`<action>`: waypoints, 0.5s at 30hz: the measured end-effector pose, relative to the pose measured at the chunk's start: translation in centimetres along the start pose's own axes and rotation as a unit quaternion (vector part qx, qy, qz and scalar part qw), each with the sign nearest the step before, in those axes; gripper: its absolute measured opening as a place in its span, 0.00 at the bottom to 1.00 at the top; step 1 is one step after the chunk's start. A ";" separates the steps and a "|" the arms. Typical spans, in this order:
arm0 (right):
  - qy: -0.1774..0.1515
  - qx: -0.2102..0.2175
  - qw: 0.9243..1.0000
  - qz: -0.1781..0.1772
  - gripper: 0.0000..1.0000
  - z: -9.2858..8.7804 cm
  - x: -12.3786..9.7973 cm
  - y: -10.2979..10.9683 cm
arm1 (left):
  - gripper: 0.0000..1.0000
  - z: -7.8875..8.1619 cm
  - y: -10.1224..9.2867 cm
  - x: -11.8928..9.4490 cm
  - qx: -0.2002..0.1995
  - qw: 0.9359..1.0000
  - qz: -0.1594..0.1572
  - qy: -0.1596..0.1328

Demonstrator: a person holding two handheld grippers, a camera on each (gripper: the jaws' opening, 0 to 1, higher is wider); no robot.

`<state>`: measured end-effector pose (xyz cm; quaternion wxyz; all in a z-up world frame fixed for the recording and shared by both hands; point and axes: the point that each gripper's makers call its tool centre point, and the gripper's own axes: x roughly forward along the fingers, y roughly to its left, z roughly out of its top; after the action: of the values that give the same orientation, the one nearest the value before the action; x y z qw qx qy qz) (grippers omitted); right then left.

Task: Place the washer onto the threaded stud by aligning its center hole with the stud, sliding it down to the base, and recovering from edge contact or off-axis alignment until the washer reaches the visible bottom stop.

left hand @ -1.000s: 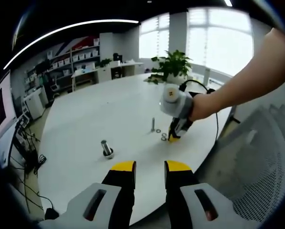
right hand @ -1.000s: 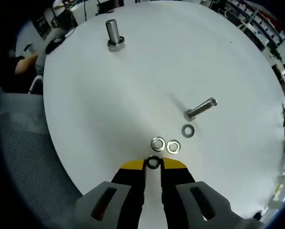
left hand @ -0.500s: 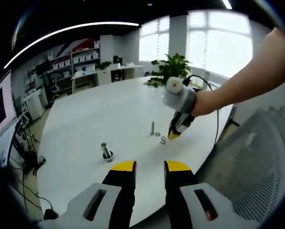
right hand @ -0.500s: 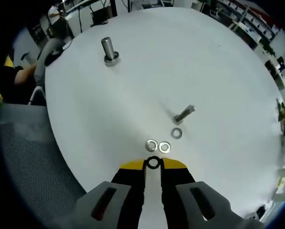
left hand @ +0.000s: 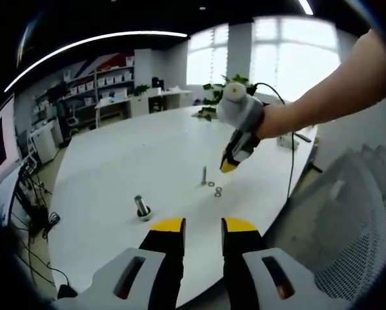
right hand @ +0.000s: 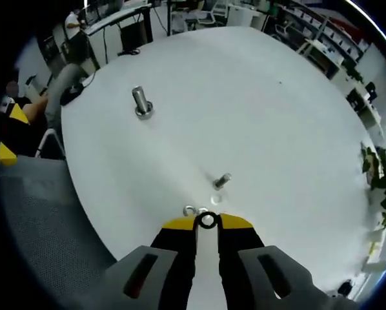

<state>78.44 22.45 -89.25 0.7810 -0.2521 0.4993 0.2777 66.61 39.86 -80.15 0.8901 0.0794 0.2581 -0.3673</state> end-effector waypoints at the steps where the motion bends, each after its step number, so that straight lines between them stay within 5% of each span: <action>1: 0.000 -0.002 1.000 0.000 0.13 0.1 -0.1 0.0 | 0.19 0.0 -0.1 0.0 0.003 1.000 0.000 0.000; 15: -0.010 -0.049 0.999 0.015 0.13 2.1 0.7 -0.9 | 0.19 -0.6 0.9 0.0 0.001 1.000 0.027 0.015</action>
<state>80.65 23.35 -89.02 0.7686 -0.2797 0.4809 0.3158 67.04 40.72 -80.68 0.8955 0.0929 0.2685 -0.3425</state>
